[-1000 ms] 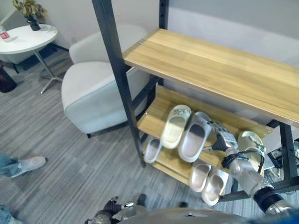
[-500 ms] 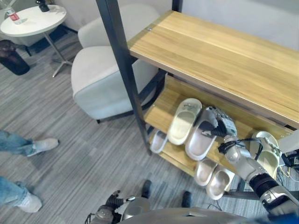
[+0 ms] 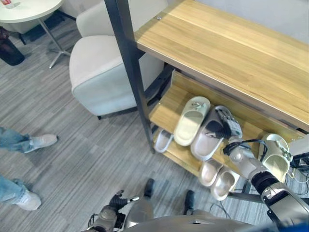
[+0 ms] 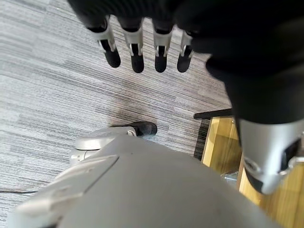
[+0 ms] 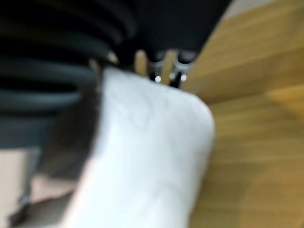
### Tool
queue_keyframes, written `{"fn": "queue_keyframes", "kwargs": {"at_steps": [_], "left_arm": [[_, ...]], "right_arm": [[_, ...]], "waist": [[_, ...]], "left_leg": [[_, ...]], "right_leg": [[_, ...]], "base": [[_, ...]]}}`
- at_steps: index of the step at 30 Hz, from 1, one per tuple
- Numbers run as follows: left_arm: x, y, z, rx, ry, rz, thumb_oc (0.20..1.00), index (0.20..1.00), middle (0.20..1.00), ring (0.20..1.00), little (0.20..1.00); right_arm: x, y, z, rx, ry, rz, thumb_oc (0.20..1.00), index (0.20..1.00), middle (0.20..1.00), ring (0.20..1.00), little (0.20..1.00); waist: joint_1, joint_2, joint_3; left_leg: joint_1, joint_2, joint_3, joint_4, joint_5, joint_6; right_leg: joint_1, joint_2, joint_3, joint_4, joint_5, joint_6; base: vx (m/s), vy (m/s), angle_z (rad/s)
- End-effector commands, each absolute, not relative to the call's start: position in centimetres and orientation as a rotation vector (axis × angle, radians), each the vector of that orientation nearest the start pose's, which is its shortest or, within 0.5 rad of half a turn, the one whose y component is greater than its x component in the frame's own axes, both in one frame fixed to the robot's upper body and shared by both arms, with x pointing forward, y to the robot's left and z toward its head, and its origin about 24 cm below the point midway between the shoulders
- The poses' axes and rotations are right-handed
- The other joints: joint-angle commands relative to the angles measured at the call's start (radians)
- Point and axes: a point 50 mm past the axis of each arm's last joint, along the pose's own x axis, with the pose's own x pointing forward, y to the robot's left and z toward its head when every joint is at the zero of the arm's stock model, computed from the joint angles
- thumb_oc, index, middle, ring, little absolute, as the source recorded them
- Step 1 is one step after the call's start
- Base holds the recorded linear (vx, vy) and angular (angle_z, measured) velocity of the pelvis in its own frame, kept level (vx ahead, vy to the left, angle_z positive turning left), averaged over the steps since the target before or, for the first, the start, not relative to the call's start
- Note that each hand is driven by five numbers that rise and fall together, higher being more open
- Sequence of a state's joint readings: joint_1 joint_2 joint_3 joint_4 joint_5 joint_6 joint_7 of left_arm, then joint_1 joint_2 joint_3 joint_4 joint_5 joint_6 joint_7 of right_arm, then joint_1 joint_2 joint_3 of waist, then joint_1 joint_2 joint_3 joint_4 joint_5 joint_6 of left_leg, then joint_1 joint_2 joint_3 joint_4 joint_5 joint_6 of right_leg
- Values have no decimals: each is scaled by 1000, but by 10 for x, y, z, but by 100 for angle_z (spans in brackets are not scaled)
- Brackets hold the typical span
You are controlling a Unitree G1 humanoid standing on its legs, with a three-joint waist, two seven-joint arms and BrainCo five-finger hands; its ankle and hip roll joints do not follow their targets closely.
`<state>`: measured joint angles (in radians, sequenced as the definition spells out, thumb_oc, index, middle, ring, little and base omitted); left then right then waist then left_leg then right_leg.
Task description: Arrange the slippers neatly on the shoe rack.
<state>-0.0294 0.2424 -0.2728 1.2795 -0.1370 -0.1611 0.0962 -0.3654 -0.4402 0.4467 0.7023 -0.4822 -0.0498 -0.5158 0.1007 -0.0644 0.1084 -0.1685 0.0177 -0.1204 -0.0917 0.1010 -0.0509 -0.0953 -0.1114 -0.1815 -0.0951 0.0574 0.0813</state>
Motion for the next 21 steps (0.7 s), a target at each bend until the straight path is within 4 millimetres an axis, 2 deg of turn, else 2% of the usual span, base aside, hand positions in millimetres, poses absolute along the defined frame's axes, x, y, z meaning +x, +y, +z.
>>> {"fn": "queue_keyframes", "kwargs": {"at_steps": [1,6,9,10,21], "left_arm": [[116,224,-157,340,1079,84,1000,1000,1000,1000,1000],[117,223,-157,344,1079,81,1000,1000,1000,1000,1000],[118,221,-157,344,1078,76,1000,1000,1000,1000,1000],[118,219,-157,344,1078,70,1000,1000,1000,1000,1000],[122,217,-156,348,1072,76,1000,1000,1000,1000,1000]], "right_arm": [[316,-218,16,-1192,24,-184,1000,1000,1000,1000,1000],[322,-220,19,-1216,29,-213,1000,1000,1000,1000,1000],[323,-222,19,-1249,38,-234,322,322,322,322,322],[323,-223,19,-1269,44,-250,200,200,200,200,200],[315,-232,9,-1350,98,-265,200,200,200,200,200]], "waist": [[30,11,26],[28,14,21],[28,15,17],[28,15,15],[20,12,4]], "left_leg": [[27,-45,4,12,-96,24],[22,-47,5,12,-97,24],[21,-48,4,10,-96,24],[23,-48,2,11,-98,25],[46,-50,2,7,-107,25]], "right_leg": [[8,-60,-16,19,-14,70],[0,-64,-14,18,-12,70],[1,-65,-16,18,-13,69],[3,-66,-15,17,-14,69],[23,-67,-17,14,-19,72]], "base": [[0,0,0],[0,0,0],[0,0,0],[0,0,0],[10,5,3]]}}
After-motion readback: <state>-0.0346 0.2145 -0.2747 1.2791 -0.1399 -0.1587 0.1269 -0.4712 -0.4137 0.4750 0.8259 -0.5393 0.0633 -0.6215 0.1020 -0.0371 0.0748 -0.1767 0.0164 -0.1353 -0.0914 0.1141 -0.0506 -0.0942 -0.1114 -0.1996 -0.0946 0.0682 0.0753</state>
